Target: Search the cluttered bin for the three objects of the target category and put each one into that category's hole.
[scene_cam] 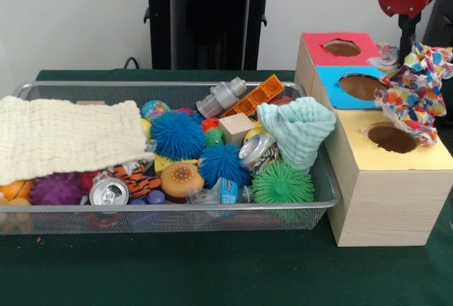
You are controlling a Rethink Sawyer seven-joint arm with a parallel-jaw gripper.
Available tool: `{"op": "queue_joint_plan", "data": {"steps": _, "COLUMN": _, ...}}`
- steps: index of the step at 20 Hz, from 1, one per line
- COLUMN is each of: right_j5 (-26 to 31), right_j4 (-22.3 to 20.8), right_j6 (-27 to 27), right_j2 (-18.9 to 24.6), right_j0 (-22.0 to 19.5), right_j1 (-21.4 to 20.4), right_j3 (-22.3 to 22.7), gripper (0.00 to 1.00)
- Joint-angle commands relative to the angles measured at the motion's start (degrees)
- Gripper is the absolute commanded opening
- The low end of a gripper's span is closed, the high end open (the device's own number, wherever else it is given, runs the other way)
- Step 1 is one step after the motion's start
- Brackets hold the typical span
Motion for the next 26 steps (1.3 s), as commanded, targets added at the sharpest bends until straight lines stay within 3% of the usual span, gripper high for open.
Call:
{"op": "queue_joint_plan", "data": {"steps": 1, "right_j5": -3.4, "right_j4": -1.72, "right_j6": 8.07, "right_j2": -1.78, "right_j0": -0.49, "right_j1": 0.94, "right_j3": -1.92, "gripper": 0.0}}
{"op": "queue_joint_plan", "data": {"steps": 26, "right_j5": -9.97, "right_j4": -8.35, "right_j6": 6.69, "right_j2": -4.98, "right_j0": 1.47, "right_j1": 5.25, "right_j3": -5.37, "gripper": 0.0}}
